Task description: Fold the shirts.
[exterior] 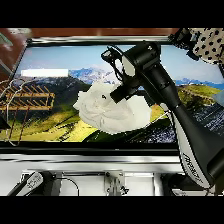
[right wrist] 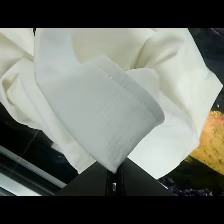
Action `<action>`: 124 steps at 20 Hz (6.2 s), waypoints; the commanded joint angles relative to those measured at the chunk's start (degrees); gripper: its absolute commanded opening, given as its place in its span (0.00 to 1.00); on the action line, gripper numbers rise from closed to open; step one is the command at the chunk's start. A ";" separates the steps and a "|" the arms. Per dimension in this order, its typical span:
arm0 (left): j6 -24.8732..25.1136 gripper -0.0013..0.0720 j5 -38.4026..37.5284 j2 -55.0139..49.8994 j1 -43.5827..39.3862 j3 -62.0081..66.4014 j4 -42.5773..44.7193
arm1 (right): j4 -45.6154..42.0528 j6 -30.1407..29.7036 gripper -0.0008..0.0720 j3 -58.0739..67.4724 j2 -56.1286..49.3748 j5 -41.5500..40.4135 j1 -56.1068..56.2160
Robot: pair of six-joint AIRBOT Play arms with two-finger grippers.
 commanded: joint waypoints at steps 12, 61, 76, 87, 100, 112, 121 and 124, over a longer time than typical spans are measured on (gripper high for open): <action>17.81 0.84 16.35 -12.31 11.91 -8.48 2.40 | 0.63 -0.42 0.13 0.00 -0.15 -0.26 -4.85; 33.14 0.09 26.05 5.05 6.23 -11.74 -24.70 | -10.32 0.74 0.13 0.35 -0.15 0.85 -6.47; 16.72 0.09 -2.93 17.38 -53.33 -13.09 -5.49 | -12.48 2.91 0.13 2.80 1.01 3.61 -8.46; 20.22 0.09 2.25 19.37 -62.86 -18.08 -5.51 | -14.78 0.35 0.13 2.80 4.39 3.76 -5.11; 20.81 0.09 15.08 12.66 -72.04 -19.04 3.30 | -14.97 2.14 0.13 2.80 7.34 8.22 3.48; 19.52 0.09 25.86 8.90 -67.17 -20.44 -3.87 | -21.49 0.55 0.13 3.15 12.98 5.99 10.40; 23.89 0.09 25.44 8.76 -70.14 -20.37 -14.29 | -20.85 0.57 0.13 3.15 13.66 -6.60 15.23; 21.05 0.09 28.06 8.76 -74.10 -20.24 -10.67 | -15.91 3.61 0.13 3.15 13.66 -6.88 15.23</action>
